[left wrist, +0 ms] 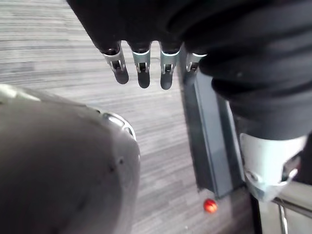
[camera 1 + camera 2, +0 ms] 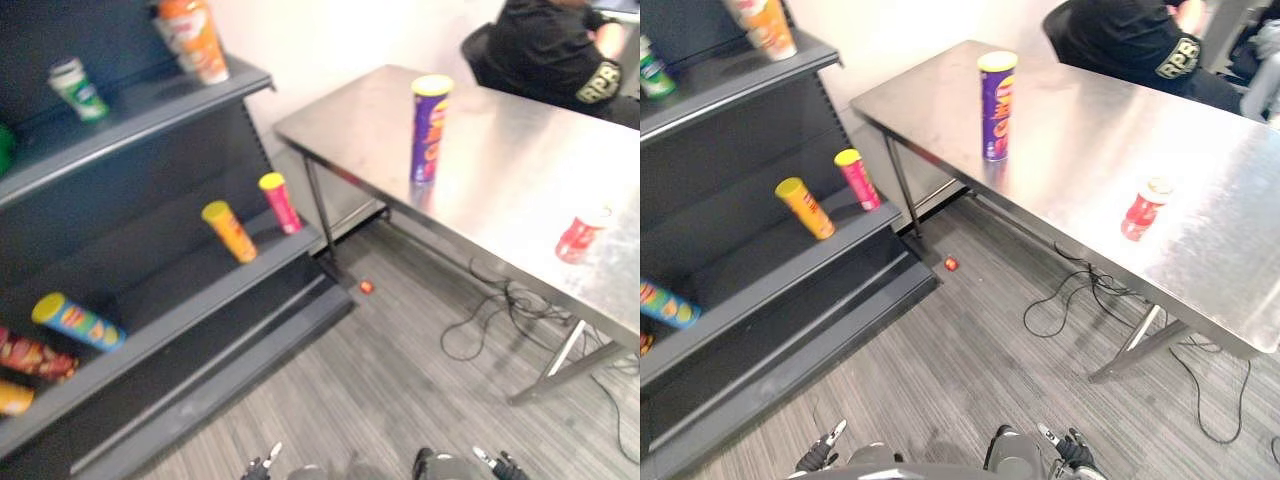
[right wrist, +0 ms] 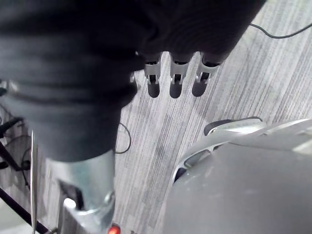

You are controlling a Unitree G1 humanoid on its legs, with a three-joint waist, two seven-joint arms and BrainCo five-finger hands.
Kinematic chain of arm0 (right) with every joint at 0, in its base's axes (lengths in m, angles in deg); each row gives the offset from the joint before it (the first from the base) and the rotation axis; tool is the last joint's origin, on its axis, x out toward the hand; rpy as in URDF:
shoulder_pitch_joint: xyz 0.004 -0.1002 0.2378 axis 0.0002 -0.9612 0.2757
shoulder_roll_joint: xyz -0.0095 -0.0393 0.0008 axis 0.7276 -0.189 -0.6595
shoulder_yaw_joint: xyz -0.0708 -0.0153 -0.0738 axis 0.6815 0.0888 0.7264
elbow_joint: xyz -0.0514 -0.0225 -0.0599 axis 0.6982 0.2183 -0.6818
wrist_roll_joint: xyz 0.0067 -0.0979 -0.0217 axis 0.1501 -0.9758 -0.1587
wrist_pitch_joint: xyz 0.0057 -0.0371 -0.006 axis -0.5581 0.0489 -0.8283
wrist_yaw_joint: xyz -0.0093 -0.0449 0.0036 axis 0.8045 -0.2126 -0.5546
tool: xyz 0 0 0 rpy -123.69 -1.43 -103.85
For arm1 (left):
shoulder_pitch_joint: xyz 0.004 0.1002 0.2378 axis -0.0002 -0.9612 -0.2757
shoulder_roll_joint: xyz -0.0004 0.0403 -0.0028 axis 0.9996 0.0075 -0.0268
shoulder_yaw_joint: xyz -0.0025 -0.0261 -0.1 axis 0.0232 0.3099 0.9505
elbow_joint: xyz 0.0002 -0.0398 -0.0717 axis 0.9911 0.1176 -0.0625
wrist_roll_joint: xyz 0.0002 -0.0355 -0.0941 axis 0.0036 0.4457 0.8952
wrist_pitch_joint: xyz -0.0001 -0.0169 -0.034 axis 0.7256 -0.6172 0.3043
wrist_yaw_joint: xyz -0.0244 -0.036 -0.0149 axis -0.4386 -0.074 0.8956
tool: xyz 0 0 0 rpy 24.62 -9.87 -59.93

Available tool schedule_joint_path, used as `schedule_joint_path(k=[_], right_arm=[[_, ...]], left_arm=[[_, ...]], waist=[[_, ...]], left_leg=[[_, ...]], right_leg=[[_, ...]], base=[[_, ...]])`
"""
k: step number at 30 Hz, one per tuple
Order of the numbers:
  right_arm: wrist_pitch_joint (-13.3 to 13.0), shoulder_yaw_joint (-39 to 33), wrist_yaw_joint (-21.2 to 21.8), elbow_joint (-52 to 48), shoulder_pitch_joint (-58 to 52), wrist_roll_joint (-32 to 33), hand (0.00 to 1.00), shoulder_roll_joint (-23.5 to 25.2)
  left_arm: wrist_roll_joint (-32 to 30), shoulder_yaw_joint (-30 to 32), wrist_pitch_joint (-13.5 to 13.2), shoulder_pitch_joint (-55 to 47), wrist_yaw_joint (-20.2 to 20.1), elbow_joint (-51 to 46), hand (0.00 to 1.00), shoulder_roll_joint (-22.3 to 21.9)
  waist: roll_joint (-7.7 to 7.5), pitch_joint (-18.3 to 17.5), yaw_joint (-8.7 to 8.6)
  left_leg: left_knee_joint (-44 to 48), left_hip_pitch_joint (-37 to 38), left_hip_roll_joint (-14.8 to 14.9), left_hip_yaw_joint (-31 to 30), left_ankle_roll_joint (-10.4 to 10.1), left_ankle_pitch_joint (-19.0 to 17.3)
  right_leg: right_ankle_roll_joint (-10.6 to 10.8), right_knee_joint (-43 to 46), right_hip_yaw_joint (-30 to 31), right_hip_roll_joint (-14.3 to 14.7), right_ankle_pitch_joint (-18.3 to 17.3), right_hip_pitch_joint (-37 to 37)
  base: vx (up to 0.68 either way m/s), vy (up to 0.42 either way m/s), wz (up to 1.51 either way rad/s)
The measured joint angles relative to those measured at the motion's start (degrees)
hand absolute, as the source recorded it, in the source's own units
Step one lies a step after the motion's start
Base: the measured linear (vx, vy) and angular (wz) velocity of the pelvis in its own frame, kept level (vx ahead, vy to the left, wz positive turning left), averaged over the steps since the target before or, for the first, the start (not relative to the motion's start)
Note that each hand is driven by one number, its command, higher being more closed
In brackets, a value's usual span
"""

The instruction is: Put the gum and the chips on the shelf.

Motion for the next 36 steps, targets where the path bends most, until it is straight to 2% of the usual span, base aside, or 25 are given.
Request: schedule_joint_path(k=[1, 4, 6, 7, 8, 9, 10, 12, 13, 14, 15, 16, 17, 18, 19, 20, 22, 24, 27, 29, 32, 36], right_arm=[[-0.01, 0.02, 0.01, -0.06, -0.20, 0.00, 0.00, 0.01], [-0.16, 1.42, 0.03, -1.89, -1.11, -0.06, 0.00, 0.12], [-0.48, 2.94, 0.01, -3.10, -1.72, -0.08, 0.00, 0.00], [-0.56, 3.44, -0.02, -3.60, -1.85, -0.06, 0.00, -0.10], [-0.72, 3.52, 0.00, -3.72, -2.15, -0.06, 0.00, -0.16], [-0.64, 3.39, -0.01, -3.41, -2.41, -0.06, 0.00, 0.04], [-0.57, 3.25, 0.03, -3.04, -2.79, -0.06, 0.00, 0.45], [-0.33, 1.71, 0.21, -1.07, -3.45, -0.14, 0.00, 2.23], [-0.26, 0.76, 0.18, -0.83, -3.71, -0.13, 0.00, 2.87], [-0.29, -0.85, 0.20, 0.01, -3.45, -0.13, 0.00, 3.24], [-0.27, -1.68, 0.15, 0.53, -2.86, -0.08, 0.00, 3.14], [-0.27, -2.18, 0.10, 1.00, -2.29, -0.08, 0.00, 2.72], [-0.27, -2.42, 0.02, 1.15, -1.57, -0.08, 0.00, 2.14], [-0.27, -2.75, -0.04, 1.10, -1.12, -0.16, 0.00, 1.86], [-0.23, -2.95, -0.13, 1.10, -0.73, -0.17, 0.00, 1.72], [-0.14, -3.23, -0.62, 1.10, -0.04, -0.80, 0.00, 1.52], [-0.17, -3.33, -1.57, 1.09, 0.83, -1.32, 0.00, 1.16], [-0.16, -5.12, -2.04, 1.22, 0.00, -1.32, 0.00, 0.39], [0.13, -8.61, -2.29, 2.62, -2.18, -1.31, 0.00, -0.08], [0.38, -11.01, -2.26, 3.55, -1.98, -1.33, 0.00, 0.13], [1.37, -16.43, -2.25, 5.21, -1.20, -1.33, 0.00, -0.16], [1.93, -27.06, -2.26, 5.61, 1.47, -1.22, 0.00, -1.94]], left_arm=[[-0.01, -0.01, -0.35, -0.08, 0.14, -0.18, 0.00, -0.12], [-0.10, 0.60, -1.54, -0.62, 0.44, -1.39, 0.00, -0.58], [-0.16, 2.64, -2.00, -0.64, 0.47, -1.38, 0.00, -1.24], [-0.15, 2.98, -1.99, -0.67, 0.44, -1.36, 0.00, -1.35], [-0.01, 4.31, -2.01, -1.01, 0.43, -1.20, 0.00, -1.78], [0.21, 5.02, -1.97, -1.40, 0.43, -1.02, 0.00, -1.70], [0.86, 5.07, -1.99, -2.13, 0.47, -0.87, 0.00, -1.28], [1.03, 4.87, -2.33, -2.39, 0.43, -0.52, 0.00, 0.10], [1.04, 4.43, -2.33, -2.33, 0.40, -0.20, 0.00, 0.62], [0.92, 3.78, -2.22, -1.78, 0.39, 0.99, 0.00, 1.22], [0.90, 2.90, -1.88, -1.25, 0.43, 1.96, 0.00, 1.52], [0.85, 2.02, -1.88, -1.24, 0.46, 2.84, 0.00, 1.50], [0.73, 0.66, -1.76, -1.50, 0.50, 3.40, 0.00, 1.38], [0.39, -0.75, -1.73, -1.65, 0.49, 3.37, 0.00, 1.39], [-0.53, -1.56, -1.70, -1.52, 0.49, 3.35, 0.00, 1.51], [-0.87, -2.42, -1.39, -1.37, 0.45, 3.34, 0.00, 1.53], [-0.91, -3.54, -0.89, -1.16, 0.39, 3.44, 0.00, 1.30], [-1.39, -5.21, -0.60, -1.08, 0.06, 3.50, 0.00, 1.10], [-1.46, -5.60, -0.62, -0.76, -0.53, 3.49, 0.00, -0.63], [-2.69, -4.92, -0.59, -0.73, -1.00, 3.36, 0.00, -0.62], [-3.66, -3.72, -0.54, -0.44, -1.22, 3.20, 0.00, -0.14], [-5.58, -1.91, 0.39, -0.54, -1.21, 2.78, 0.00, 0.86]], waist=[[-0.01, 0.01, 0.21], [-0.22, 0.02, 0.24], [-0.28, -0.02, 0.26], [-0.26, -0.03, 0.24], [-0.09, -0.13, 0.21], [0.25, -1.02, 0.24], [-0.53, -2.20, 0.20], [-3.54, -3.83, -0.35], [-4.28, -4.28, -0.40], [-4.50, -4.68, -0.12], [-4.22, -4.73, -0.27], [-3.39, -5.06, -0.16], [-2.07, -5.65, -0.10], [-1.32, -5.68, -0.11], [-1.07, -5.57, -0.07], [-0.79, -5.41, 0.06], [-0.44, -5.24, 0.30], [0.91, -4.55, -0.25], [2.70, -5.15, -0.18], [2.52, -5.11, -0.13], [1.45, -4.78, 0.08], [0.08, -4.36, 0.18]], left_leg=[[-2.42, -0.74, -0.73, -0.46, 0.01, -0.57], [-20.39, -1.47, -1.77, -3.65, 0.64, -1.29], [-34.70, -0.33, -1.38, -9.41, 0.88, 0.13], [-36.61, -0.18, -1.05, -10.57, 0.74, 0.55], [-38.26, 0.41, -0.39, -12.19, -1.07, 1.25], [-36.68, 0.78, -1.19, -11.70, -3.04, 2.84], [-35.96, 0.77, -2.22, -9.80, -2.44, 1.73], [-37.14, 3.30, -4.80, -5.27, -0.87, -0.63], [-37.72, 3.99, -5.69, -4.24, -0.47, -0.99], [-37.87, 5.03, -6.62, -2.08, -0.11, -1.79], [-38.14, 6.05, -6.96, 0.02, 0.30, -2.02], [-38.86, 7.23, -6.69, 2.34, 0.70, -1.87], [-39.70, 8.51, -5.94, 4.42, 1.29, -1.42], [-39.58, 8.97, -5.45, 5.77, 1.45, -1.35], [-39.69, 9.72, -5.48, 6.41, 1.59, -1.28], [-40.00, 10.82, -5.73, 8.69, 1.74, -1.36], [-41.02, 12.82, -6.59, 10.15, 1.75, -1.36], [-41.03, 14.71, -7.18, 9.73, 1.77, -1.34], [-42.01, 16.39, -6.97, 8.17, 1.76, -1.21], [-43.24, 16.36, -6.93, 7.45, 1.73, -1.20], [-44.79, 16.31, -7.19, 6.36, 1.62, -1.13], [-45.75, 16.06, -7.71, 5.25, 1.41, -0.97]], right_leg=[[0.27, -0.03, 1.28, 0.00, -0.13, 0.23], [2.41, 0.06, 8.98, 0.60, -1.27, 1.51], [4.01, 0.10, 14.69, 0.62, -2.08, 1.17], [4.83, 0.15, 15.97, 0.59, -2.40, 0.97], [6.94, 0.15, 19.21, 0.82, -2.34, 0.78], [8.14, -0.61, 21.97, 0.78, -2.09, 1.01], [9.17, -2.42, 24.69, -0.08, -1.44, 1.77], [9.07, -3.28, 27.32, -0.65, -0.21, 2.85], [9.07, -4.17, 26.81, -1.10, 0.12, 3.02], [9.79, -5.66, 28.25, -1.97, 1.67, 2.76], [9.50, -6.17, 28.86, -2.00, 3.26, 2.44], [8.96, -6.79, 28.13, -1.70, 5.30, 1.64], [7.82, -7.67, 23.61, -1.61, 8.30, 1.01], [6.57, -7.37, 16.38, -2.09, 9.26, 0.40], [6.38, -6.18, 7.16, -3.28, 9.33, -0.24], [5.16, -4.65, -5.64, -5.20, 8.56, -0.73], [4.99, -5.20, -13.70, -6.13, 8.43, 0.25], [5.21, -7.71, -12.08, -5.38, 8.56, 2.35], [6.21, -10.65, -12.08, -4.44, 9.17, 4.87], [7.36, -13.23, -12.40, -3.74, 9.90, 5.60], [8.94, -17.30, -13.29, -2.83, 11.03, 7.23], [9.08, -21.14, -13.87, -2.29, 13.23, 8.42]], base=[[0.19, 0.178, -1.35], [0.22, 0.319, -1.36], [0.21, 0.436, -1.51], [0.18, 0.450, -1.51], [0.20, 0.464, -1.34], [0.22, 0.466, -1.42], [0.28, 0.429, -1.13], [0.28, 0.345, -0.87], [0.24, 0.265, -0.86], [0.20, 0.266, -0.87], [0.21, 0.320, -1.13], [0.19, 0.291, -1.27], [0.16, 0.182, -1.36], [0.15, 0.103, -1.31], [0.10, 0.044, -1.28], [0.13, 0.056, -1.12], [0.13, 0.035, -1.11], [0.10, 0.014, -0.64], [0.11, 0.003, -0.10], [0.04, 0.010, 0.07], [-0.01, -0.004, 0.20], [-0.03, 0.014, 0.07]])
